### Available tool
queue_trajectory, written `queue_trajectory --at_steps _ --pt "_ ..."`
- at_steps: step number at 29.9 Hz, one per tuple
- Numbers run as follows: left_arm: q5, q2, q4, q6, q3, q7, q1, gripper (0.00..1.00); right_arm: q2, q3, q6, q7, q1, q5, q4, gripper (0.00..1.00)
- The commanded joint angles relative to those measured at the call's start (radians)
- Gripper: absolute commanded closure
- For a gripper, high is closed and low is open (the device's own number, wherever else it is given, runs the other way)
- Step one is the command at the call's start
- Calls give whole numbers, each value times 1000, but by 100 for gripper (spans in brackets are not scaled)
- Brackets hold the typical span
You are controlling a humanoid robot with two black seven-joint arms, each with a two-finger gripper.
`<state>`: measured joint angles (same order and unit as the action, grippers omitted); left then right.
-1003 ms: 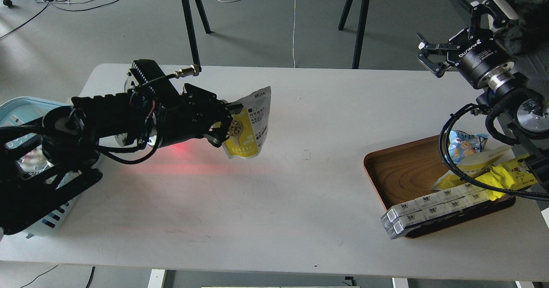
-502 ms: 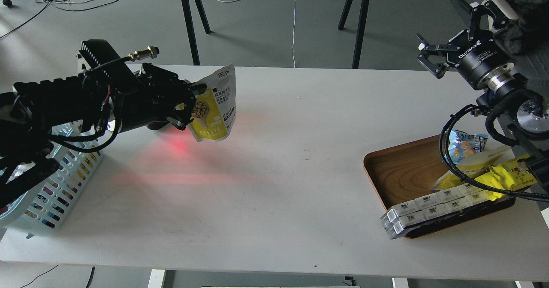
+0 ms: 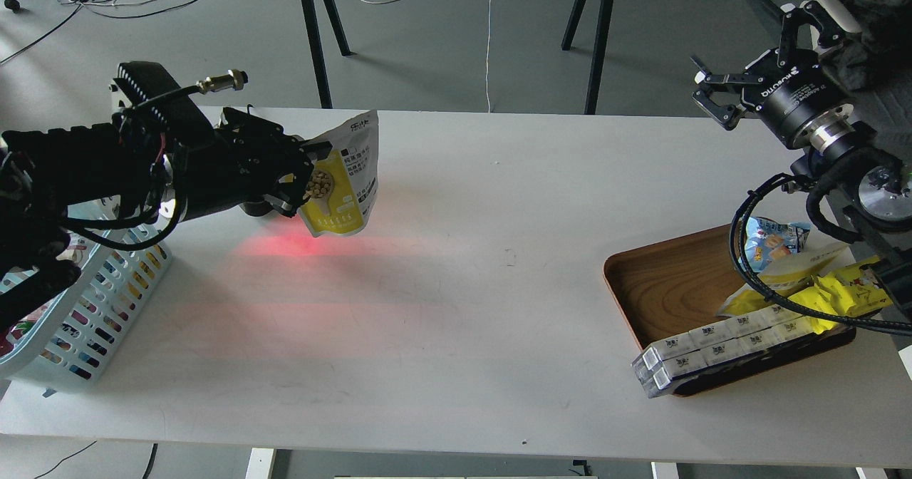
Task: Scan snack and place in basket
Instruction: 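Hold the packet in front of the scanner's red light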
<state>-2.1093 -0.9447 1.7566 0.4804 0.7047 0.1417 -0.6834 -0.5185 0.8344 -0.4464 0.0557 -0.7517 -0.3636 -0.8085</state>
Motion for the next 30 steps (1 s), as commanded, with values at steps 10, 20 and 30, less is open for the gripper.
queue_trajectory --at_steps 10,20,30 --pt "-15 38 -2 8 -4 -54 -53 100 0 0 0 -1 0 0 2 2" --pt "-72 75 -8 8 -91 -68 -65 100 2 0 0 -1 3 0 2 2" --pt "-72 75 -20 8 -142 -76 -68 100 2 2 0 -1 3 0 3 2"
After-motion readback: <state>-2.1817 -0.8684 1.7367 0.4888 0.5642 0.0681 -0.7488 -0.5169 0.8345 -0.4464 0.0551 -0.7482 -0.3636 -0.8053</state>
